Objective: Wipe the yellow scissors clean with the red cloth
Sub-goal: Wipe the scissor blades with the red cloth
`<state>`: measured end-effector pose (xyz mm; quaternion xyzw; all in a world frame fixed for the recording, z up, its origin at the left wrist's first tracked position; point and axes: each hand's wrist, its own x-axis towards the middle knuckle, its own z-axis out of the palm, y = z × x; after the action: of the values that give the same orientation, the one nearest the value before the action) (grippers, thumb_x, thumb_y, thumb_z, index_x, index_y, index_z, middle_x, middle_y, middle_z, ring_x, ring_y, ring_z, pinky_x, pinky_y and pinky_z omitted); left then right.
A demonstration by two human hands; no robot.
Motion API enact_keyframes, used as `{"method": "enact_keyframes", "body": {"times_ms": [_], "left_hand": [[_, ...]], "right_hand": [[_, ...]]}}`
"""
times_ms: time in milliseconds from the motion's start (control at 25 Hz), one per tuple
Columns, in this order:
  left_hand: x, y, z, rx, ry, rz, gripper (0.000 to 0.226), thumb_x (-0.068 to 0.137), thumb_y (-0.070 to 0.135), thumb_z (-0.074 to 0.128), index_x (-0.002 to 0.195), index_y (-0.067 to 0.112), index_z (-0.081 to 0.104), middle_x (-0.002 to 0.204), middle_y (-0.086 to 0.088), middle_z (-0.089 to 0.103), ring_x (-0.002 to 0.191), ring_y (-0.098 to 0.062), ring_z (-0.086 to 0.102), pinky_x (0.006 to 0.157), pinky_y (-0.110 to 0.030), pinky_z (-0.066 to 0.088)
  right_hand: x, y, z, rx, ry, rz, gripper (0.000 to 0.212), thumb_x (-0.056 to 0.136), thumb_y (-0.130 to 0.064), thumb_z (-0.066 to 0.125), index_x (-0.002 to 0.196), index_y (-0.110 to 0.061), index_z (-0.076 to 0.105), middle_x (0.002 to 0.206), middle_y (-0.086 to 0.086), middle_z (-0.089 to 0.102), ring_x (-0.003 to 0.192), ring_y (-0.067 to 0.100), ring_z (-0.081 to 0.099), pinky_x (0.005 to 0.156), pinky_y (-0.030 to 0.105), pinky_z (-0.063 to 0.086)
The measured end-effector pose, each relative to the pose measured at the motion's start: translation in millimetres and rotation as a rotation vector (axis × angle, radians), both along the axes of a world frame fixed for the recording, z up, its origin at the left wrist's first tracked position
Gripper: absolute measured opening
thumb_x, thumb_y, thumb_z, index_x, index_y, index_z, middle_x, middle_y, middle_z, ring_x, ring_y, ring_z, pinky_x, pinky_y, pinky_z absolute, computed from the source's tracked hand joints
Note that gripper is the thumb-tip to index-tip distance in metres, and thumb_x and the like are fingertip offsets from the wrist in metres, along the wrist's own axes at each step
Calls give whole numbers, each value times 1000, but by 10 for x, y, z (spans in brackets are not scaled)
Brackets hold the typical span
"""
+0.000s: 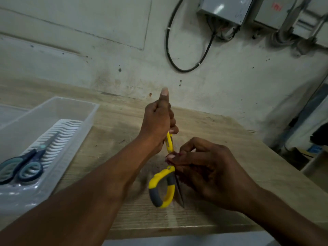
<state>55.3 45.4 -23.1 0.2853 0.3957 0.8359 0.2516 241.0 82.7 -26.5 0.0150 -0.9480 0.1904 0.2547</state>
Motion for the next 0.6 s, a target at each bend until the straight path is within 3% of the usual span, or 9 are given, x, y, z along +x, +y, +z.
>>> {"method": "enact_keyframes", "body": {"times_ms": [160,240,360,440,600], "left_hand": [[-25,-31,-22,-5,-143,-127,57,97,62,50,58,22,37,55,0,29,46,-17,37,48,-30,43],[-76,-48,6,-74,-153,-222,56,92,70,47,64,22,41,59,-1,43,55,-19,52,60,-38,56],[-164,-80,5,-208,-257,-331,53,85,70,61,70,21,48,66,-4,52,67,-22,59,74,-46,59],[-179,-64,-3,-246,-374,-328,51,88,60,68,66,18,49,60,-3,49,57,-20,54,65,-36,55],[-170,14,-26,-143,-463,-216,61,99,62,49,58,19,38,45,3,33,34,-13,34,39,-17,32]], "right_hand": [[236,13,4,173,-97,-96,24,93,-38,65,113,-46,76,104,-21,64,74,4,68,58,32,56],[392,63,53,128,-112,-178,29,89,-42,63,114,-49,74,104,-23,64,76,4,69,60,34,58],[460,115,78,47,-37,-219,24,88,-46,65,108,-45,77,101,-21,67,76,8,70,61,35,58],[426,121,62,26,6,-242,22,87,-47,68,107,-44,76,98,-20,68,78,6,69,62,35,57],[125,4,-68,-35,72,-189,25,88,-35,74,112,-42,75,95,-17,68,76,4,67,62,38,56]]}}
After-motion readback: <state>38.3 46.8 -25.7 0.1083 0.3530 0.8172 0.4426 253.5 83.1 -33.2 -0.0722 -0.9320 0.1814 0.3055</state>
